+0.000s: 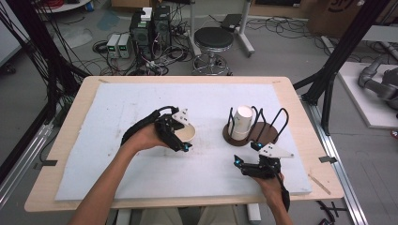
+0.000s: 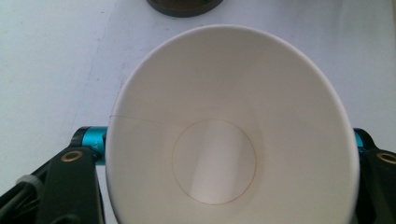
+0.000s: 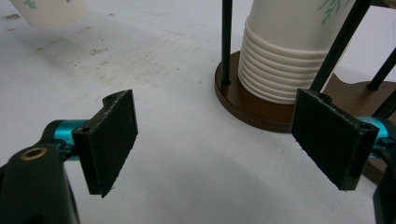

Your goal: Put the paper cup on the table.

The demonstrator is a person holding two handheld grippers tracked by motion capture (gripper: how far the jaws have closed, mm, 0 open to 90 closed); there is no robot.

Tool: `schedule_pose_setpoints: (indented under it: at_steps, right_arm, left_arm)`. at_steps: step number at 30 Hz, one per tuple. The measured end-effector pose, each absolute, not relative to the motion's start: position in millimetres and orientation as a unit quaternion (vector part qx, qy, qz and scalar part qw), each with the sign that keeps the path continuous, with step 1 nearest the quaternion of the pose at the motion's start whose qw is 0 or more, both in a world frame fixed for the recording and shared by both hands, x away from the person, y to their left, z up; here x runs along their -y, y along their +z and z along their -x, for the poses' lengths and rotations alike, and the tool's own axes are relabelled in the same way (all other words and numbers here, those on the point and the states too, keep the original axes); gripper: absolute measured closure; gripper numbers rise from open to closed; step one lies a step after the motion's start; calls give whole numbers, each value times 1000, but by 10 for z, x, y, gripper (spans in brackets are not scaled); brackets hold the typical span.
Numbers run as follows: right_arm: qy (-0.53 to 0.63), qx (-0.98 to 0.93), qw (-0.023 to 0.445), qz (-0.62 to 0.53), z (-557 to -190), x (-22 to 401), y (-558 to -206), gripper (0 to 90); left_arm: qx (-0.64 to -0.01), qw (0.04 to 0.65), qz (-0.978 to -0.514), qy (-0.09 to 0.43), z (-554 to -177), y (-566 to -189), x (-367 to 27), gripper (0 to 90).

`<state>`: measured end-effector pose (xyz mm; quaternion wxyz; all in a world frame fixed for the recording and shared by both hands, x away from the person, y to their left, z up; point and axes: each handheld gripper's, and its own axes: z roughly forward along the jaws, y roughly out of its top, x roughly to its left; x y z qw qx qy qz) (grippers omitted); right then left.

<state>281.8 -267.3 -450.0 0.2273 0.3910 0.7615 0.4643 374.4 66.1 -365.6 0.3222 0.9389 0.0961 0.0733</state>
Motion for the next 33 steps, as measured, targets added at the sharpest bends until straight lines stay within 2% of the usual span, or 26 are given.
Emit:
schedule_pose_setpoints:
  at_steps: [13,16,33]
  right_arm:
    - [466,-761,227,-391,-2816,2676,-4501,154]
    - [467,-760,229,-390,-2820,2680,-4501,154]
    - [467,-760,228,-390,-2815,2682,-4501,154]
  left_arm:
    - [-101,312,-942,65,-3799,-3808,-488,285]
    - [-111,331,-935,61,-3810,-3869,-504,288]
    - [-127,321,-936,67,-3814,-4093,-507,285]
